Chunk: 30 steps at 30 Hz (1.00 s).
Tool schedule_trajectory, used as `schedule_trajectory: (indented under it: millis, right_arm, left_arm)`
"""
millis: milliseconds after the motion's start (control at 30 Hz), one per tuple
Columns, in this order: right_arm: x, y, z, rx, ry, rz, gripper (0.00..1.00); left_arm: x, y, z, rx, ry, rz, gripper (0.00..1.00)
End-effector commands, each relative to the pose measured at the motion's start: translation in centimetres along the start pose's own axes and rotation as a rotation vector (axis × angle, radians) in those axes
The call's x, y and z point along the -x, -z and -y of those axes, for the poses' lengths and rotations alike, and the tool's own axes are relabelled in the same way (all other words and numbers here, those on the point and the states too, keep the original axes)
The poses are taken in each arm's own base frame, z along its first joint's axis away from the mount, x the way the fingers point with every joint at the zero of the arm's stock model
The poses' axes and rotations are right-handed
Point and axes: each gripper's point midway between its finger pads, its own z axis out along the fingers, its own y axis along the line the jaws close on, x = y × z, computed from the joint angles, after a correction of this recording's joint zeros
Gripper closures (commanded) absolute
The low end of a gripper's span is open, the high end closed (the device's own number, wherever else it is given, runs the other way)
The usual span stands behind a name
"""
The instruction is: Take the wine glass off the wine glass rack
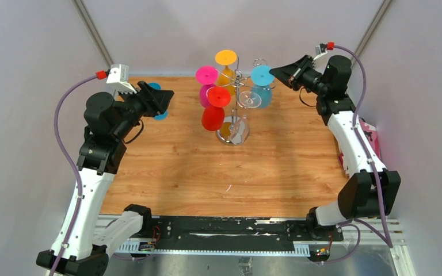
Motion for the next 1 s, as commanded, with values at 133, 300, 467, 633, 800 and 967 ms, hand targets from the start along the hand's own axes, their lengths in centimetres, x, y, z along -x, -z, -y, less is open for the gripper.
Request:
schedule_trajectory:
  millis: [133,300,467,633,800,967]
  right_arm:
    - [4.3,4.7,-1.4,-0.017,0.099,0.152,1.0]
    - [4.8,6.0,-1.4,-0.026,0.106,0.17,1.0]
    - [2.9,7.9,-2.9,0.004,0.123,0.13,1.0]
    - [2.0,12.6,-6.6,-0.068,0.301,0.213,1.0]
    - [1.9,17.3,-13.2,-0.06,0.497,0.341,1.0]
    - [0.4,17.6,-20.4,0.293,0.507,0.306,1.0]
  left_arm:
    - [-0.2,0.1,0.1,-0.015,-0.014,0.004,0.45]
    - [-0.2,-0.1,0.2,-0.022,-0.006,0.002,0.45]
    - [-0.6,-0.4,-0.5,0.005,-0.022,0.001,0.45]
    - [-1.5,-1.8,-0.7,-0.027,0.005,0.014,0.42]
    - [-1.6,-3.3,-1.0,-0.028,0.032,0.018,0.35]
    - [0.3,-3.6,3.1,-0.237,0.049,0.075,0.33]
